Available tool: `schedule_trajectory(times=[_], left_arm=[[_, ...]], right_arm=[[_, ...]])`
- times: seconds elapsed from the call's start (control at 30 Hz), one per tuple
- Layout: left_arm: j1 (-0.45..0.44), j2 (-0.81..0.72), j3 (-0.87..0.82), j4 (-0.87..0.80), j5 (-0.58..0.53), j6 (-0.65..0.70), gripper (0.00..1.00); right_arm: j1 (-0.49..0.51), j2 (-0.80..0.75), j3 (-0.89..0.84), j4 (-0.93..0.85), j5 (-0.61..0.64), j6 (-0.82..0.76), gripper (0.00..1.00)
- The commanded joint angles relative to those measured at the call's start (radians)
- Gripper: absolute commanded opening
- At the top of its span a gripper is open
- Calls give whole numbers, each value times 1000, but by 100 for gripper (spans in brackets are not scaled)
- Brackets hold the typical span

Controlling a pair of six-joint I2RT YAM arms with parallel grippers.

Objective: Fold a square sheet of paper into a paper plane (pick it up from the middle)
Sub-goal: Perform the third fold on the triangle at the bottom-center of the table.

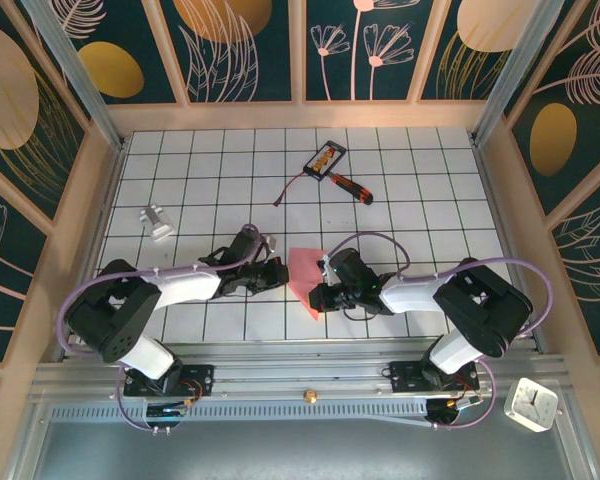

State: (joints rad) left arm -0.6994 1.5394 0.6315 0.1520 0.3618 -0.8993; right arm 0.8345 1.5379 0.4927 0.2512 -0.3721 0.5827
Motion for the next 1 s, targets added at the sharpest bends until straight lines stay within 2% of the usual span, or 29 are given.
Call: schedule_trajectory(times=[0.0, 0.17, 0.33, 0.6, 0.8, 0.97], left_arm=[[-35, 5, 4, 51, 39, -42, 2], [-38, 110, 47, 64, 73, -25, 3], [-8, 168, 59, 50, 43, -3, 1], [76, 158, -18, 36, 0, 38, 0], [103, 166, -11, -18, -36, 85, 0], [124, 112, -1, -69, -85, 116, 0]], right_arm=[[9, 19, -42, -192, 67, -19, 0], [9, 23, -41, -193, 70, -20, 0], [12, 24, -41, -192, 70, -19, 0], [17, 24, -49, -216, 79, -20, 0], [26, 22, -55, -222, 84, -15, 0], [28, 10, -62, -223, 85, -11, 0]])
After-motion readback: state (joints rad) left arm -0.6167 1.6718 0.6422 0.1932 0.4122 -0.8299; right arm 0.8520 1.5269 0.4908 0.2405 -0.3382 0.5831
